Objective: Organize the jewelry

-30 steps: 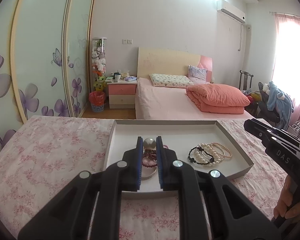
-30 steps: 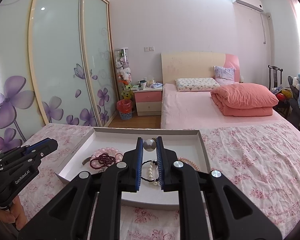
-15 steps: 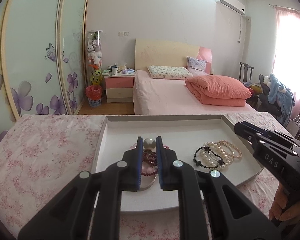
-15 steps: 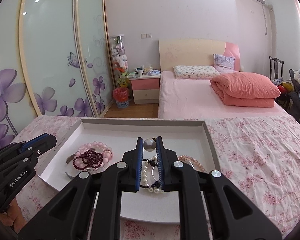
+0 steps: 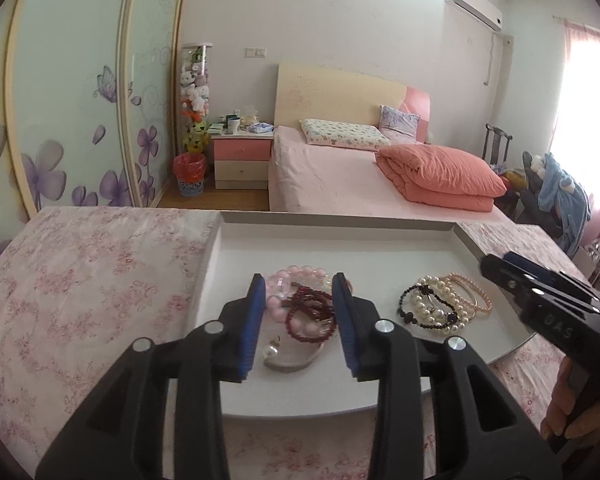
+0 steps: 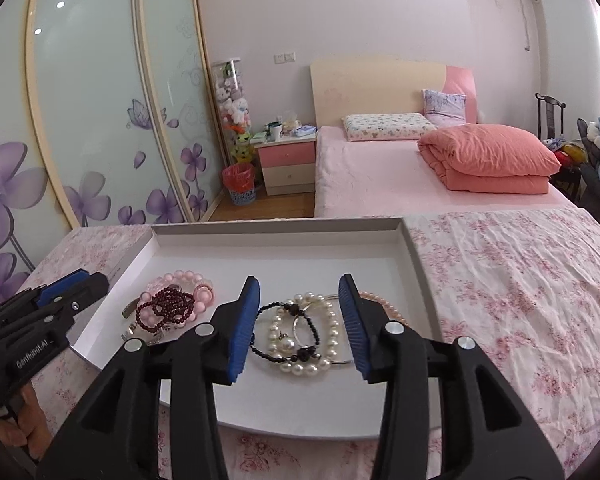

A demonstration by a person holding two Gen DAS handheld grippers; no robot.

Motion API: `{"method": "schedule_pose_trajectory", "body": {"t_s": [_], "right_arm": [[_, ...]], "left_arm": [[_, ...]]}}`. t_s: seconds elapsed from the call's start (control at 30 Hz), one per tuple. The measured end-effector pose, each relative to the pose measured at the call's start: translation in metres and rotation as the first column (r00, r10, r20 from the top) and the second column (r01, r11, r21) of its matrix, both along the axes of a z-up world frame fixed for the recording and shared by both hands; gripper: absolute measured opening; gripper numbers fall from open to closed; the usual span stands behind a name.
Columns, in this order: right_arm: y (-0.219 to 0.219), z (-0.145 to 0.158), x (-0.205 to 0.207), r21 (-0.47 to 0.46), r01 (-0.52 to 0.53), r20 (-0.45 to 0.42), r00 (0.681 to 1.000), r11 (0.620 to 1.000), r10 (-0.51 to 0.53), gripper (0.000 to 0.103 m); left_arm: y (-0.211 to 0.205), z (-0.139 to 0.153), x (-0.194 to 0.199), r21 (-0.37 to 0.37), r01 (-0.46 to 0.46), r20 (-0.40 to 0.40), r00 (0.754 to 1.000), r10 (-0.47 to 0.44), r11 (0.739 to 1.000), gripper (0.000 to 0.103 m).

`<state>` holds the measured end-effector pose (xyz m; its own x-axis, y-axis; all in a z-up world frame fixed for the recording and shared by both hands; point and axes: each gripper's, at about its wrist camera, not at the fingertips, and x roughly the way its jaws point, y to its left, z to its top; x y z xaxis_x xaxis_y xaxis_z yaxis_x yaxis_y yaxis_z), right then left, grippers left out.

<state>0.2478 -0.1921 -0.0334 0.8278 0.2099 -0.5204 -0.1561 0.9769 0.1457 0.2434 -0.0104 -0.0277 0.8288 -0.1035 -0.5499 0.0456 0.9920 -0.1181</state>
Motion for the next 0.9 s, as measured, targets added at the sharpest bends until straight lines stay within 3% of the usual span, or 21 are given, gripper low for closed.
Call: {"method": "schedule_pose_trajectory", "body": {"t_s": [0.3, 0.53, 0.7, 0.8, 0.9], "right_arm": [[-0.018, 0.02, -0.044, 0.042, 0.024, 0.028, 0.999, 0.999, -0.025, 0.046], [-0.021, 0.036, -0.095, 0.044, 0.014, 0.061, 0.998, 0.999, -0.017, 0.058], [-0.015, 0.039, -0.128, 0.04, 0.007, 0.078, 0.997, 0.999, -0.011, 0.069], [-0.013, 0.039, -0.144, 0.029, 0.006, 0.095, 0.995, 1.0, -0.009, 0.081], [-0.006, 0.038, -0.156, 0.02, 0.0, 0.103, 0.995, 1.0, -0.002, 0.091]], "left_arm": [[0.042, 0.026, -0.041, -0.095, -0.06, 0.016, 0.998, 0.061, 0.994, 0.044], [0.059, 0.045, -0.103, -0.098, -0.081, 0.071, 0.994, 0.088, 0.992, 0.057], [0.057, 0.051, -0.14, -0.059, -0.08, 0.097, 0.992, 0.086, 0.995, 0.081], [0.049, 0.053, -0.16, -0.026, -0.082, 0.123, 0.989, 0.084, 0.996, 0.095], [0.042, 0.053, -0.176, 0.006, -0.091, 0.137, 0.987, 0.089, 0.996, 0.099]]}}
